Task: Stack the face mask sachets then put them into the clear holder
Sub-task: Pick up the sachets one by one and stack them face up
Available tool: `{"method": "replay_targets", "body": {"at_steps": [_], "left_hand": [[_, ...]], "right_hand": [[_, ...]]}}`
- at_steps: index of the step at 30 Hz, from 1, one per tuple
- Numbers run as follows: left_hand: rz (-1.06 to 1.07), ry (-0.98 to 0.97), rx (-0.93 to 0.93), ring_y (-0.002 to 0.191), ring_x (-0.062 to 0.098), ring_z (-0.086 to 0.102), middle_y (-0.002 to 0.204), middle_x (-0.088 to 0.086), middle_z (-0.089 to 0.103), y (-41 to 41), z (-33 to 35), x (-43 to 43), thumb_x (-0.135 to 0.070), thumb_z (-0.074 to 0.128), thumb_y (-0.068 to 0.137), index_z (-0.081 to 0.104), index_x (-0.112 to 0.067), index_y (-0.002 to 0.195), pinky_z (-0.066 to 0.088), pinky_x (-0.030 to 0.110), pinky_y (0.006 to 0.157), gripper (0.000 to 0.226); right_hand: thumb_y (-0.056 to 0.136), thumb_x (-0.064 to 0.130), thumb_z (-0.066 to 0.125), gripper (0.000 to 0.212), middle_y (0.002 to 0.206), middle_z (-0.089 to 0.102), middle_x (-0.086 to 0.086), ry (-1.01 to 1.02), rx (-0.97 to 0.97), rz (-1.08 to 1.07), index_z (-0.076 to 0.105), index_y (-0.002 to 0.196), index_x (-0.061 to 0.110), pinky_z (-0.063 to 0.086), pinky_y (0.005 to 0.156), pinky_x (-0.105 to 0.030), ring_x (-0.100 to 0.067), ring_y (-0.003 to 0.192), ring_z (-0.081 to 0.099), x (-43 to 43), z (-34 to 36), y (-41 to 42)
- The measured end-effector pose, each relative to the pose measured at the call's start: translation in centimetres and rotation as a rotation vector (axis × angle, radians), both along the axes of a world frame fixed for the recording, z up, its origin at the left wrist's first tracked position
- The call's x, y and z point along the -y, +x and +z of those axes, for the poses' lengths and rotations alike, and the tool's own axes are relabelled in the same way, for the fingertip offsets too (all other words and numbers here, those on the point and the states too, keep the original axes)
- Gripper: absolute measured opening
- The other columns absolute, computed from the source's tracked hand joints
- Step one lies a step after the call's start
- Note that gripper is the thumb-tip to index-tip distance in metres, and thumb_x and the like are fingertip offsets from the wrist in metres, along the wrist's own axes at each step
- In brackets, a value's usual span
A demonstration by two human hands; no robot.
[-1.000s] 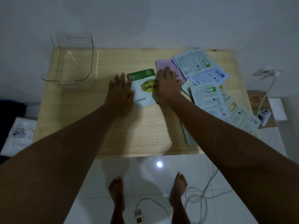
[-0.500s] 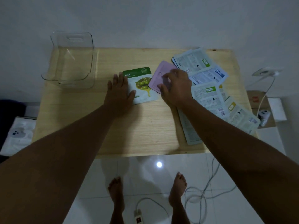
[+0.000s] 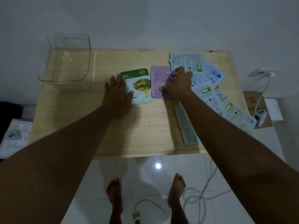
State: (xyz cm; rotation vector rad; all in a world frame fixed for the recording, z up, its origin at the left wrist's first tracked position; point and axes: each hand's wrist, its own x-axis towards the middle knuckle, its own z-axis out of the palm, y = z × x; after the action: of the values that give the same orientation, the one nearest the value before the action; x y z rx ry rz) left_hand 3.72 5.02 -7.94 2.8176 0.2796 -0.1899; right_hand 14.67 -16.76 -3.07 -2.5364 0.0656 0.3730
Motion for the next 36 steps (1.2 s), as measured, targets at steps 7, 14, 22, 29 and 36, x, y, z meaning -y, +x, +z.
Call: {"method": "replay_targets", "body": {"at_steps": [7,14,22,29,36], "left_hand": [[0.007,0.005,-0.002,0.151,0.036,0.000,0.164,0.016,0.005,0.2,-0.1,0.0,-0.045,0.035,0.098,0.012,-0.004,0.154,0.002,0.053,0.119,0.073],[0.007,0.006,0.002,0.151,0.037,0.000,0.164,0.017,0.005,0.0,-0.1,0.2,-0.044,0.035,0.098,0.012,-0.003,0.154,0.002,0.054,0.119,0.073],[0.016,0.010,-0.010,0.151,0.037,-0.002,0.164,0.016,0.003,-0.1,0.1,0.5,-0.044,0.034,0.098,0.010,-0.004,0.154,0.000,0.054,0.119,0.073],[0.000,0.022,-0.013,0.150,0.039,-0.002,0.164,0.016,0.004,-0.1,0.3,0.7,-0.045,0.034,0.098,0.011,-0.004,0.154,0.001,0.057,0.118,0.073],[-0.027,0.004,-0.006,0.150,0.040,0.001,0.163,0.017,0.007,-0.2,0.2,0.3,-0.043,0.034,0.099,0.012,-0.005,0.154,0.003,0.058,0.118,0.070]], "right_hand": [[0.050,0.034,0.097,0.069,0.088,0.063,0.000,0.038,-0.106,-0.050,0.057,0.100,0.010,0.049,0.062,-0.026,-0.019,0.089,0.065,0.4,0.2,0.9],[0.053,0.031,0.097,0.084,0.100,0.058,-0.002,-0.023,-0.160,-0.049,0.048,0.116,0.005,0.048,0.079,-0.027,-0.019,0.098,0.056,0.8,1.3,0.6],[0.076,0.002,0.073,0.021,0.089,0.070,-0.003,0.428,-0.134,-0.002,0.067,0.096,0.006,0.058,0.070,-0.031,-0.015,0.080,0.068,0.9,3.3,-0.8],[0.076,0.011,0.074,0.038,0.108,0.064,-0.007,0.049,0.225,0.270,0.067,0.113,0.006,0.039,0.062,-0.012,-0.013,0.076,0.051,-4.8,2.8,-1.8],[0.072,0.024,0.075,0.030,0.102,0.068,-0.005,0.038,0.108,0.346,0.073,0.101,0.018,0.052,0.084,-0.030,-0.020,0.099,0.064,-5.7,0.0,-3.7]]}}
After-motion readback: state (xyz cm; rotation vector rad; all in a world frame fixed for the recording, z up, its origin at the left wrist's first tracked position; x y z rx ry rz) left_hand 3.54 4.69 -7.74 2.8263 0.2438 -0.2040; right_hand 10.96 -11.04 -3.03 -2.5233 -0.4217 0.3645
